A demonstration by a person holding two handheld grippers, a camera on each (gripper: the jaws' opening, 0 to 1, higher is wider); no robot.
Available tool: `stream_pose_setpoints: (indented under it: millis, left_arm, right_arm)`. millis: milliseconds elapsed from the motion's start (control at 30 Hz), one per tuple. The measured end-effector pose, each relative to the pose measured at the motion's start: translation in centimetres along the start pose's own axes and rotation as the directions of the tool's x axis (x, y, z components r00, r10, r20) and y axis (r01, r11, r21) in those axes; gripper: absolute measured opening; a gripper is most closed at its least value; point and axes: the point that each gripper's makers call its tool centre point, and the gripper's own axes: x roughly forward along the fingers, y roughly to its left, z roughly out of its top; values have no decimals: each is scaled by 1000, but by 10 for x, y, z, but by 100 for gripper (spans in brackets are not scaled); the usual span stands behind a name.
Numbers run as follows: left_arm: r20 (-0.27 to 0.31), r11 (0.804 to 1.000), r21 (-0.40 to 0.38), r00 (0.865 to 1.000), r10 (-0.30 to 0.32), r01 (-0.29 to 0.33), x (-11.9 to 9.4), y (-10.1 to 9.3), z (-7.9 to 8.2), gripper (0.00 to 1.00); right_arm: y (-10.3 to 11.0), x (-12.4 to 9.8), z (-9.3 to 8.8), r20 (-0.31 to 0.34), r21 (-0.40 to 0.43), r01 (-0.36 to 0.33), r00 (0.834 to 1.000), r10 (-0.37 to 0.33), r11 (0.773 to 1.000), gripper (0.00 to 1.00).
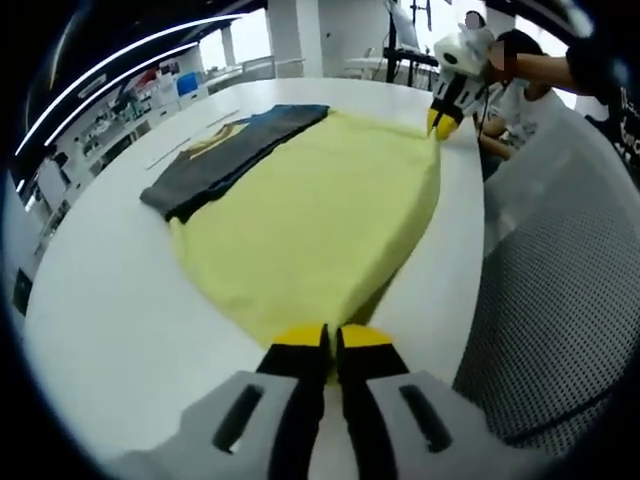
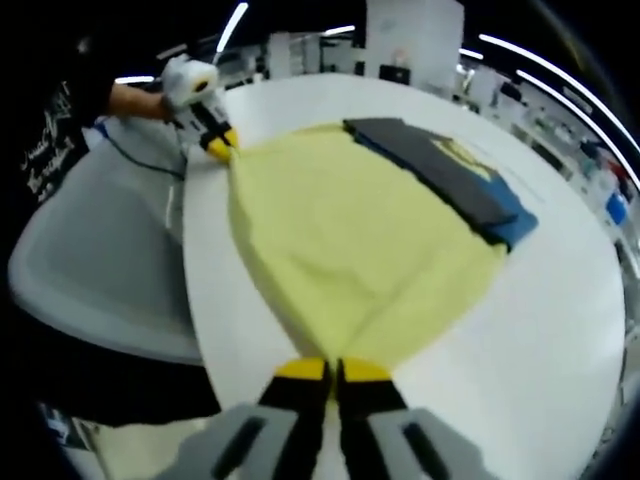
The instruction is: Fold the garment on the visible template until the final outline fits inside the template.
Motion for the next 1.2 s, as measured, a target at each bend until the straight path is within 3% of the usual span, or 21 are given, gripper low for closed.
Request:
stream_pose_setpoints:
  millis: [267,400,1000,1200]
  left_arm:
    - [32,1000,4,999,29,-29,-10,-5,11,0]
    - [40,999,-5,999,34,-34,-12,-1,10,0]
    - [29,999,-32,1000,10,-9,-42,-35,5,0]
    - [27,999,-50,1000,9,-8,-47,-37,3,0]
  right_arm:
    - [2,-9,2,31,37,11,999,-12,999,0]
    - [5,-13,2,44,57,11,999,-13,998,0]
    - [37,-34,-1,70,100,-12,998,5,995,0]
    - [48,-38,-3,69,106,-19,998,12,994,0]
